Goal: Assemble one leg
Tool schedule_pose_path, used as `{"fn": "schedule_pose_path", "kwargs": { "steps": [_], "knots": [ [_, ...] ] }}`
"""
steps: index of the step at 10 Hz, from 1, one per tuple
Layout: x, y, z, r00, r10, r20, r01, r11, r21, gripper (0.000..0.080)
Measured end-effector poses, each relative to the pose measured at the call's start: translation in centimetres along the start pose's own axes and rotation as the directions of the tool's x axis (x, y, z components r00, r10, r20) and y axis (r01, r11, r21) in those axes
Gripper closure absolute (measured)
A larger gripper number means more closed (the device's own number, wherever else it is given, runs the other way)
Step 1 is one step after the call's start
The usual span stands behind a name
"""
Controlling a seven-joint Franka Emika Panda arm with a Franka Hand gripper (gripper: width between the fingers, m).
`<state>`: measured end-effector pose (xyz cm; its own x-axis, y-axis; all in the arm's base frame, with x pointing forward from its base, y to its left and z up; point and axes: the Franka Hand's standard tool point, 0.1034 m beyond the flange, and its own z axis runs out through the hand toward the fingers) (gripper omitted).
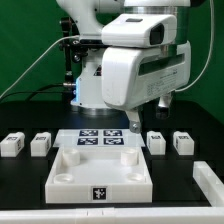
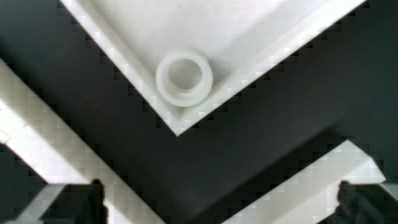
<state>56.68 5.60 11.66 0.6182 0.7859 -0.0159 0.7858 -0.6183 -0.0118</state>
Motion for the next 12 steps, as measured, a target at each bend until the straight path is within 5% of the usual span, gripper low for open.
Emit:
{"fn": "schedule_pose_path", "kwargs": {
  "steps": [1, 3, 5, 7, 9, 11, 12],
  "knots": [
    [0.0, 0.0, 0.0, 1.0, 0.0, 0.0, 0.0, 1.0, 0.0, 0.015],
    [-0.3, 0.3, 0.0, 0.94, -0.341, 0.016, 0.341, 0.94, -0.007, 0.015],
    [-0.4, 0.3, 0.1, 0.951, -0.31, 0.018, 0.31, 0.951, -0.008, 0.015],
    [-3.5, -2.2, 1.4, 0.892, -0.452, 0.011, 0.453, 0.891, -0.023, 0.015],
    [-7.9, -3.6, 3.1, 0.73, -0.683, 0.016, 0.683, 0.73, 0.004, 0.015],
    [-9.6, -3.7, 3.6, 0.627, -0.779, 0.01, 0.779, 0.627, 0.012, 0.015],
    [-9.6, -3.7, 3.7, 0.648, -0.762, 0.011, 0.761, 0.648, 0.013, 0.015]
  ]
}}
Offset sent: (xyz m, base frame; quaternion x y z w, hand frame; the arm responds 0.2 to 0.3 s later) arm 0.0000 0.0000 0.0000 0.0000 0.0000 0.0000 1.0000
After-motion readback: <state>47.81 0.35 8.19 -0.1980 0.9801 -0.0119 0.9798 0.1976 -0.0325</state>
